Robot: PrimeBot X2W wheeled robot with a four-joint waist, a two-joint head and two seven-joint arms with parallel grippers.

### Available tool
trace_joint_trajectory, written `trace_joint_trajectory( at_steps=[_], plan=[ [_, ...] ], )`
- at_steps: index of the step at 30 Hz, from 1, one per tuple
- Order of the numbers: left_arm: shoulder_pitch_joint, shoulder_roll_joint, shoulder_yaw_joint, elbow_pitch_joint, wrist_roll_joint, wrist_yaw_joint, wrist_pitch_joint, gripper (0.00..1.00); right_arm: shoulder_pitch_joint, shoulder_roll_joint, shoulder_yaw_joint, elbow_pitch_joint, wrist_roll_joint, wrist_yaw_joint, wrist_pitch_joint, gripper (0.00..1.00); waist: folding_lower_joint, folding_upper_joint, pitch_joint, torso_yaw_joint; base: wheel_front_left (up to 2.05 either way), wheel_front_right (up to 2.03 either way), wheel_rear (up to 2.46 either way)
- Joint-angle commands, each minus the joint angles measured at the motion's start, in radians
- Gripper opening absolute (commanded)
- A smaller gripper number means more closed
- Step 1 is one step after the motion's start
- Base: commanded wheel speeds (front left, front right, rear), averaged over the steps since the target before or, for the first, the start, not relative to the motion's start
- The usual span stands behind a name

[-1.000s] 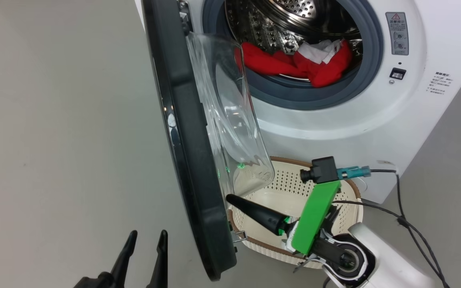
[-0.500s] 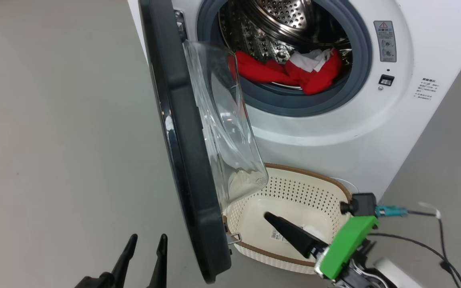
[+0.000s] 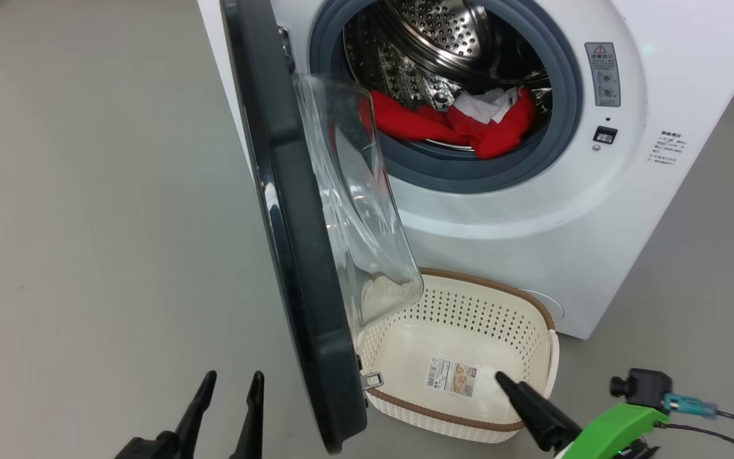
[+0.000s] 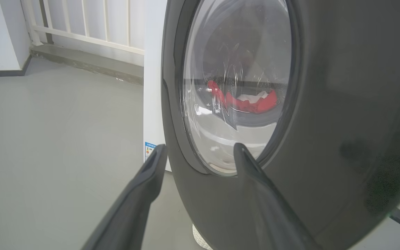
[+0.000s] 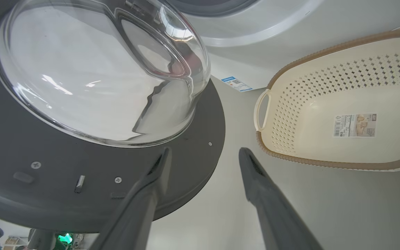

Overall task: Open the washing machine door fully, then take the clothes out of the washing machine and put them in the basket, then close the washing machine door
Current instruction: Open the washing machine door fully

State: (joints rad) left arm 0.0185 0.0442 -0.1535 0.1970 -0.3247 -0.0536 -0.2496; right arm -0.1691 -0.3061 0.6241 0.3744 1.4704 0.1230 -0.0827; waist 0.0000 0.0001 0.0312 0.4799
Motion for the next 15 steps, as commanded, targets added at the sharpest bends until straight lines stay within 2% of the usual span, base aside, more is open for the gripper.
trace_joint_trajectory(
  at_steps=[1, 4, 7, 10, 15],
  plan=[
    [-0.027, 0.006, 0.037, -0.019, 0.009, -0.004, -0.012, 1.0, -0.001, -0.021, 0.011, -0.004, -0.036, 0.008, -0.046, 1.0, 0.0, -0.0001, -0.003, -0.001, 0.0, 0.0, 0.0],
    [-0.024, 0.006, 0.041, -0.018, 0.012, -0.006, -0.012, 1.0, 0.0, -0.04, 0.043, 0.061, -0.123, 0.008, -0.143, 1.0, 0.0, -0.0001, -0.009, -0.004, 0.0, 0.0, 0.0],
    [-0.022, 0.006, 0.042, -0.019, 0.013, -0.008, -0.012, 1.0, -0.004, -0.041, 0.053, 0.096, -0.174, 0.008, -0.166, 1.0, 0.0, -0.0001, -0.011, -0.006, 0.0, 0.0, 0.0],
    [-0.019, 0.006, 0.044, -0.019, 0.015, -0.01, -0.012, 1.0, -0.015, -0.038, 0.057, 0.138, -0.273, 0.008, -0.177, 1.0, 0.0, -0.0001, -0.012, -0.009, 0.0, 0.0, 0.0],
    [-0.016, 0.006, 0.045, -0.021, 0.016, -0.011, -0.012, 1.0, 0.008, 0.011, -0.114, 0.143, -0.498, 0.008, -0.179, 1.0, 0.0, -0.0001, -0.013, -0.013, 0.0, 0.0, 0.0]
  ],
)
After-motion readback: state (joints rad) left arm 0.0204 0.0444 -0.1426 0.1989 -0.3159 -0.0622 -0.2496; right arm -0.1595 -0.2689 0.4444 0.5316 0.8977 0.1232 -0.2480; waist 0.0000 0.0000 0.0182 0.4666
